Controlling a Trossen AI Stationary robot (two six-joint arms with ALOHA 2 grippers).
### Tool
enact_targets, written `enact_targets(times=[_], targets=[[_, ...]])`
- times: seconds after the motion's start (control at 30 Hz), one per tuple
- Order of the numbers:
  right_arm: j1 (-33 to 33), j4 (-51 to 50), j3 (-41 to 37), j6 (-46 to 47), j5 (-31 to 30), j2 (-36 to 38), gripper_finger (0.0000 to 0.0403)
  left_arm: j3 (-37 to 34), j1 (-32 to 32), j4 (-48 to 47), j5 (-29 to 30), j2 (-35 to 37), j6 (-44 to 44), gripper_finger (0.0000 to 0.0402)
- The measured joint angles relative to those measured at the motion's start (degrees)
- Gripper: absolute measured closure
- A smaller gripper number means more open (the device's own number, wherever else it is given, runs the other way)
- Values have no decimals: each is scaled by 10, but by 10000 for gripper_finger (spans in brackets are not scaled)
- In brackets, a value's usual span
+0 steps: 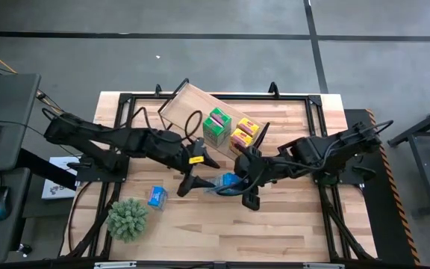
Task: Stack cereal on shelf
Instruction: Put the right blue cereal box on the shelf
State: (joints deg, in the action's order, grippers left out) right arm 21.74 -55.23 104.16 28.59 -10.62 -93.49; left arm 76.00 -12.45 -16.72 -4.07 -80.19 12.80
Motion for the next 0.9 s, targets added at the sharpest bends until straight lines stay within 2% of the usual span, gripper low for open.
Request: enact_targets(times=[0.2, 0.47, 0.67, 0.77, 0.9], targets=[[-4, -2, 0, -6, 0, -10, 280, 0, 0, -1, -16, -18, 5, 103], [-20, 44, 0, 14, 0, -10, 280, -1, 0, -39, -3, -26, 5, 103], [-23, 66, 0, 11, 22, -10, 280, -1, 0, -37, -2, -30, 5, 104], [-23, 65, 0, 13, 24, -10, 279, -1, -1, -37, 1, -30, 5, 117], [-24, 64, 0, 14, 33, -10, 272, -1, 0, -48, 1, -29, 5, 159]])
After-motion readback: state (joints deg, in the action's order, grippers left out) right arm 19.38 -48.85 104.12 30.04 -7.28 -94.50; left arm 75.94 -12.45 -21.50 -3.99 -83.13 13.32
